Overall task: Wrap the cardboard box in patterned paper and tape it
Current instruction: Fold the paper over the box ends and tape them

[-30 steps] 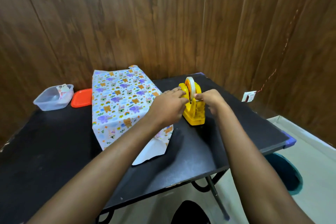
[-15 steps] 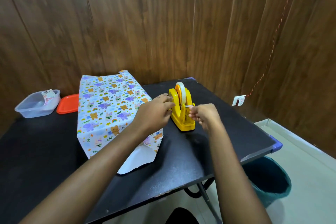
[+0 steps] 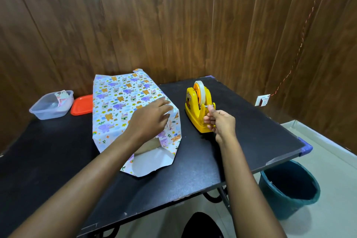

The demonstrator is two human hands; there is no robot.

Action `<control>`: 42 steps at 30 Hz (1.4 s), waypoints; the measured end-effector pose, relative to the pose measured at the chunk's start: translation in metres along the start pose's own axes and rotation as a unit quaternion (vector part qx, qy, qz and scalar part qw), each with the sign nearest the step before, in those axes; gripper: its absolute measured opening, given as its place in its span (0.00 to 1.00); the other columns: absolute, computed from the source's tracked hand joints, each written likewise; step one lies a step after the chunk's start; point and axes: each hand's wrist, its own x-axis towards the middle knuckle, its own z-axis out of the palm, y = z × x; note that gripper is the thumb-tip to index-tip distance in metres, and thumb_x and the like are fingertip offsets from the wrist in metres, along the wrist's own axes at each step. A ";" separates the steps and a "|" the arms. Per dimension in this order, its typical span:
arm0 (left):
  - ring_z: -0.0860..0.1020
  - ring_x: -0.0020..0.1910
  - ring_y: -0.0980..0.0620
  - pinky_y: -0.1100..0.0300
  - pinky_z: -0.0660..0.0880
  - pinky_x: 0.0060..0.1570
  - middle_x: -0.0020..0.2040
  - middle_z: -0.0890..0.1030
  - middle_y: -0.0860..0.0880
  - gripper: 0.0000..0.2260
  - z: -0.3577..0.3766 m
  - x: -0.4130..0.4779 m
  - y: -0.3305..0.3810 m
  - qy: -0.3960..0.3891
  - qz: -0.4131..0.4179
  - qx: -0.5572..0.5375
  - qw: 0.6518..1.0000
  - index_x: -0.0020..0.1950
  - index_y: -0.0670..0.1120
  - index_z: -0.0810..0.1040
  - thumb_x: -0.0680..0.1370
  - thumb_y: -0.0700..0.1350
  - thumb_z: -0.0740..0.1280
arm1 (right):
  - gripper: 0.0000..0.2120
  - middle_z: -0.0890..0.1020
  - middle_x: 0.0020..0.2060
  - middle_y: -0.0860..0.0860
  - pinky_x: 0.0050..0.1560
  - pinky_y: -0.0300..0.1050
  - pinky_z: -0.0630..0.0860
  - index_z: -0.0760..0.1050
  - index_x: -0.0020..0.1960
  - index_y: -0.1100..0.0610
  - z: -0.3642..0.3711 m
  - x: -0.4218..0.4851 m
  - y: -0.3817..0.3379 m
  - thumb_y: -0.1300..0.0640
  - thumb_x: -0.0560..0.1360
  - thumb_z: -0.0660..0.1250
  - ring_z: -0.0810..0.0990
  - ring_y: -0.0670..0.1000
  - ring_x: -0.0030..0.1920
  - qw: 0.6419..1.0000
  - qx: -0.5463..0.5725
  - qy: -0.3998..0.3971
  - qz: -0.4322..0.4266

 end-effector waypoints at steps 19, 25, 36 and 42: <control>0.61 0.72 0.52 0.59 0.65 0.64 0.76 0.58 0.53 0.28 0.013 -0.002 -0.004 -0.047 -0.031 0.090 0.994 0.77 0.51 0.55 0.79 0.58 0.58 | 0.14 0.80 0.26 0.53 0.31 0.41 0.79 0.72 0.36 0.59 0.010 -0.009 0.003 0.53 0.78 0.65 0.80 0.50 0.29 0.996 0.084 -0.001 0.023; 0.57 0.75 0.53 0.57 0.62 0.67 0.76 0.58 0.53 0.27 0.018 -0.002 -0.006 -0.051 -0.022 0.080 0.995 0.76 0.51 0.56 0.80 0.57 0.57 | 0.15 0.80 0.26 0.52 0.29 0.39 0.77 0.72 0.35 0.58 0.005 -0.006 0.004 0.50 0.75 0.68 0.80 0.48 0.27 0.997 0.070 -0.010 0.030; 0.57 0.75 0.49 0.51 0.61 0.70 0.76 0.59 0.52 0.27 0.022 0.000 -0.011 -0.077 -0.016 0.102 0.992 0.76 0.51 0.57 0.79 0.54 0.60 | 0.08 0.77 0.29 0.55 0.35 0.45 0.81 0.75 0.39 0.62 0.014 -0.028 0.003 0.64 0.77 0.64 0.78 0.50 0.30 0.983 0.012 -0.179 0.027; 0.58 0.75 0.48 0.49 0.60 0.70 0.76 0.59 0.53 0.27 0.024 -0.001 -0.012 -0.075 -0.018 0.109 0.991 0.76 0.52 0.58 0.79 0.54 0.61 | 0.13 0.73 0.27 0.55 0.30 0.39 0.77 0.74 0.35 0.58 0.039 -0.042 0.034 0.68 0.76 0.63 0.73 0.48 0.27 0.946 -0.176 -0.265 -0.060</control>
